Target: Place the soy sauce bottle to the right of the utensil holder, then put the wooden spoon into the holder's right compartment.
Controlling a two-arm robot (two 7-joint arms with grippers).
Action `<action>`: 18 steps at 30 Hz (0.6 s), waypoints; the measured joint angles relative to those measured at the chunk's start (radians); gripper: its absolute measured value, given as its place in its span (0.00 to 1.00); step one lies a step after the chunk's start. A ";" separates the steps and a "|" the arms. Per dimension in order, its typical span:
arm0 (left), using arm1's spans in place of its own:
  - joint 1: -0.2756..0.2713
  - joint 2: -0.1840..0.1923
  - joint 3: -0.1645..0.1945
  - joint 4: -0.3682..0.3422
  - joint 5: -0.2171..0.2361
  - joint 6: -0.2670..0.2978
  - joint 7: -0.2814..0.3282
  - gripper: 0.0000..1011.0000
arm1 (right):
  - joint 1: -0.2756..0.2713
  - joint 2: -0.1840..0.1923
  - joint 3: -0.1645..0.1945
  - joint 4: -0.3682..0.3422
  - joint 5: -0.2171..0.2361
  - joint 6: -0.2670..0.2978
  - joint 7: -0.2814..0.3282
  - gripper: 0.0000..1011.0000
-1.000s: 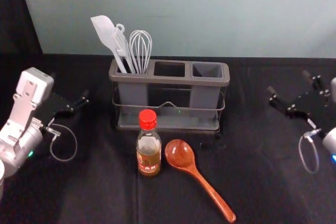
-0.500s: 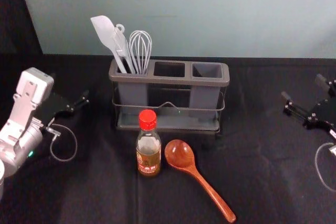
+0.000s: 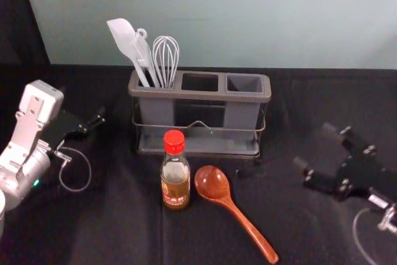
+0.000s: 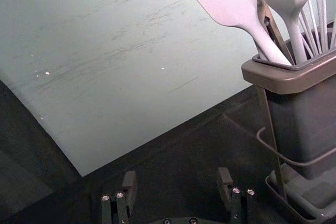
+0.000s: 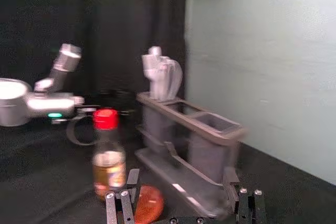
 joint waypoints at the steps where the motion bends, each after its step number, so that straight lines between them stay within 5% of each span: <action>1: 0.000 0.000 0.000 0.000 0.000 0.000 0.000 0.99 | 0.004 -0.002 -0.008 0.001 0.002 0.000 0.015 0.99; 9: 0.000 0.000 0.000 0.000 0.000 0.000 0.000 0.99 | 0.093 -0.057 -0.089 0.027 0.021 0.059 0.137 0.99; 18: 0.000 0.000 0.000 0.000 0.000 0.000 0.000 0.99 | 0.196 -0.132 -0.180 0.071 -0.013 0.145 0.180 0.99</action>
